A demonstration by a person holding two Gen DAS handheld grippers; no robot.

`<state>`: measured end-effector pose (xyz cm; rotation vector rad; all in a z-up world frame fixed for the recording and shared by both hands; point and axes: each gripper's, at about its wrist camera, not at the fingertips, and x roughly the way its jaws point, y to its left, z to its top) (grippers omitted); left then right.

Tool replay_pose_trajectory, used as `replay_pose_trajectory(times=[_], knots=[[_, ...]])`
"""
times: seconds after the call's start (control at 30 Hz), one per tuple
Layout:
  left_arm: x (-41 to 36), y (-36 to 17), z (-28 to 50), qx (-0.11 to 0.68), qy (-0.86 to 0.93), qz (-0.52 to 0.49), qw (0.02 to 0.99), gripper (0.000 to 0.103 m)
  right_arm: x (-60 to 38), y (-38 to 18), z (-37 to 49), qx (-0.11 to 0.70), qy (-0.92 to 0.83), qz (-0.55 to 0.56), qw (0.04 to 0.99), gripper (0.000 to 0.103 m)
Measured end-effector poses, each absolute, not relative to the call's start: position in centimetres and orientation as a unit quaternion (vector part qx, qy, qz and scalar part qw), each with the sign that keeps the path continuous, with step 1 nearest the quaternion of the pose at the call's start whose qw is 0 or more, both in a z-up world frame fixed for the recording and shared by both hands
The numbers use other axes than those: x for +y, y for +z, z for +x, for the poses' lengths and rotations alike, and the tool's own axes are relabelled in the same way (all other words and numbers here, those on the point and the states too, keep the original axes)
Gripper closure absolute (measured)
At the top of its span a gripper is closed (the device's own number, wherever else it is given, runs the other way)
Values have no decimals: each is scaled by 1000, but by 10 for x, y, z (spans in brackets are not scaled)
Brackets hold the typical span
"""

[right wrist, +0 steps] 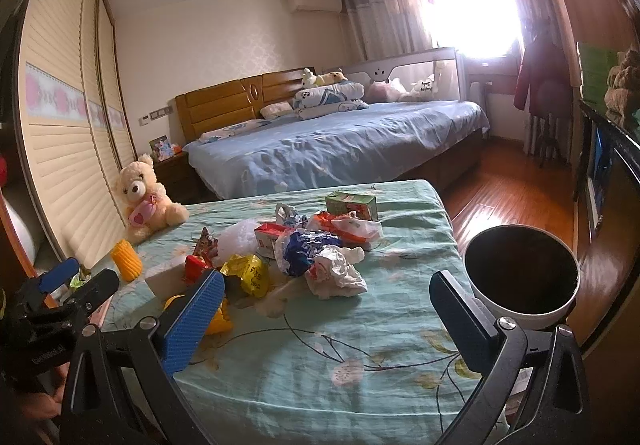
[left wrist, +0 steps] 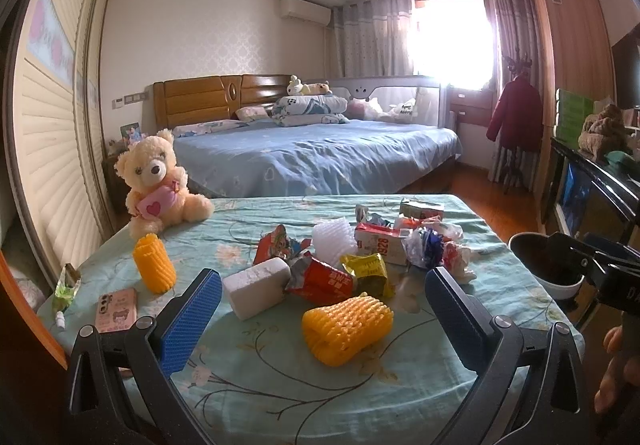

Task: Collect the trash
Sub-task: 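Move both tools toward the trash pile on the table, then grasp the orange foam net with left tool while right tool grasps crumpled white tissue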

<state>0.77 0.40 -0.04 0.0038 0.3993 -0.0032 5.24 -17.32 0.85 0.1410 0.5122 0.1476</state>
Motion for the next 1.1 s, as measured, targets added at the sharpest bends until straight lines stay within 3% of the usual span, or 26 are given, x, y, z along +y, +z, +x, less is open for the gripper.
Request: replay_pose_trajectory(times=[0.7,1.1], knots=[[11,-10,17,217,-6,0,976,1,-171,-4,64,278,91,66,954,0],[18,-31,52,285,-22,-28,958,2,-168,-38,104,337,105,56,934,1]])
